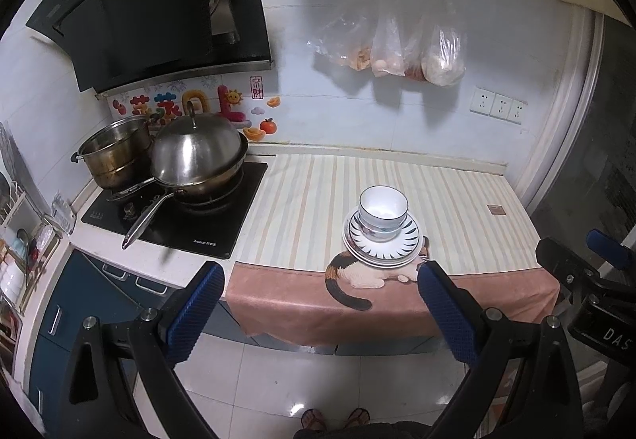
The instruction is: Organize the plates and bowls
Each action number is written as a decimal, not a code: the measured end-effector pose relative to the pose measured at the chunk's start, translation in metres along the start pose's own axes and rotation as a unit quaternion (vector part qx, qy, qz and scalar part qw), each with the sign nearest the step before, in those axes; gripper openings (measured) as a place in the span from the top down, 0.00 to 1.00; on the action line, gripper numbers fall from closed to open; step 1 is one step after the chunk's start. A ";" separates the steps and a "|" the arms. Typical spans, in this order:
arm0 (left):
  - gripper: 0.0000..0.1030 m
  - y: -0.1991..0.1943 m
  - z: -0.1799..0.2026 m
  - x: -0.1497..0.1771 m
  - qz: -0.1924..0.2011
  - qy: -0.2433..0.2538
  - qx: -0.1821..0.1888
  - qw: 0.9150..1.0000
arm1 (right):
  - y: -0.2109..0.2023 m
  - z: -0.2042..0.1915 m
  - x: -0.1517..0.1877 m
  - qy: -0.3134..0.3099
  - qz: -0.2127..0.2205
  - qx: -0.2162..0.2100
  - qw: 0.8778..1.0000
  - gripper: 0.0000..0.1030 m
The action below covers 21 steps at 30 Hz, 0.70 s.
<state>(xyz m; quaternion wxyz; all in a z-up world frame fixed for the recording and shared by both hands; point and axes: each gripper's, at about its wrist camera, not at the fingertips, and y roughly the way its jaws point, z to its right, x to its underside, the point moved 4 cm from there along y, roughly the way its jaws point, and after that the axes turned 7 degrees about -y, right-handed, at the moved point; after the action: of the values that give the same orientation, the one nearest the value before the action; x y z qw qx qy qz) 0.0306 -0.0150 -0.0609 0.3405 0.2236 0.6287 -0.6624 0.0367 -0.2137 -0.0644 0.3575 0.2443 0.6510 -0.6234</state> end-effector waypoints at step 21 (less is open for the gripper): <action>0.03 -0.002 0.004 0.001 -0.001 0.000 0.006 1.000 | 0.000 0.007 0.000 0.003 0.000 0.005 1.000 0.01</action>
<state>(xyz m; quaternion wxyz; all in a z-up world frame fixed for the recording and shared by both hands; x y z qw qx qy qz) 0.0295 -0.0188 -0.0598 0.3382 0.2251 0.6250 -0.6666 0.0379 -0.2203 -0.0648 0.3543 0.2476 0.6493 -0.6258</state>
